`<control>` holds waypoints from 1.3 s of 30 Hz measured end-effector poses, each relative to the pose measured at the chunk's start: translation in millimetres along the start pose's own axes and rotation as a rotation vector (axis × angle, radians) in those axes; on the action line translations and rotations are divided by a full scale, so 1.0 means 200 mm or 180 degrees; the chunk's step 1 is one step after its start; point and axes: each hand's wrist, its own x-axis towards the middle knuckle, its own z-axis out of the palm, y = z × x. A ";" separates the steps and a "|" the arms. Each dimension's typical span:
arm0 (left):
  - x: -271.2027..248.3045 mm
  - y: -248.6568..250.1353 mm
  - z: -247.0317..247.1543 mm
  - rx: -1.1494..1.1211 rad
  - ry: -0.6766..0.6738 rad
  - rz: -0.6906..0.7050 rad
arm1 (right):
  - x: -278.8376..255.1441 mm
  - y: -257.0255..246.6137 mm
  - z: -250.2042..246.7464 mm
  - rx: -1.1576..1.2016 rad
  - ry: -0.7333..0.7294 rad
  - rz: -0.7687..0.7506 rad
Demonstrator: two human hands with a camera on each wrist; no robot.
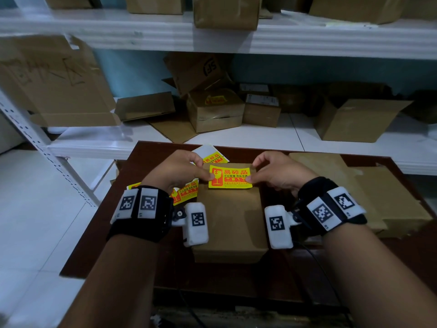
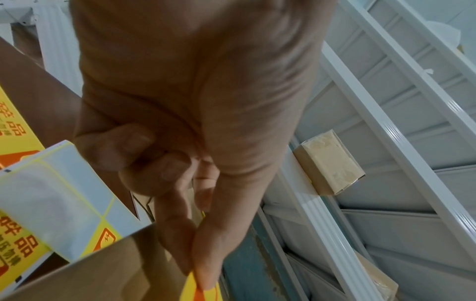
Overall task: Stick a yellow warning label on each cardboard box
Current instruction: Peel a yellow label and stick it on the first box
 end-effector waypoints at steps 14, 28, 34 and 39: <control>-0.02 0.02 0.01 0.0344 -0.0071 0.0135 | 0.02 0.01 0.01 -0.0123 -0.0054 -0.0146; 0.01 0.01 0.03 0.0509 -0.0117 -0.0041 | 0.03 0.02 0.04 -0.0185 -0.0098 -0.0155; 0.03 0.00 0.04 0.0625 -0.0140 -0.0033 | 0.04 0.02 0.06 -0.0191 -0.0064 -0.0143; 0.03 0.01 0.04 0.0709 -0.0171 -0.0034 | 0.03 0.00 0.07 -0.0244 -0.0073 -0.0114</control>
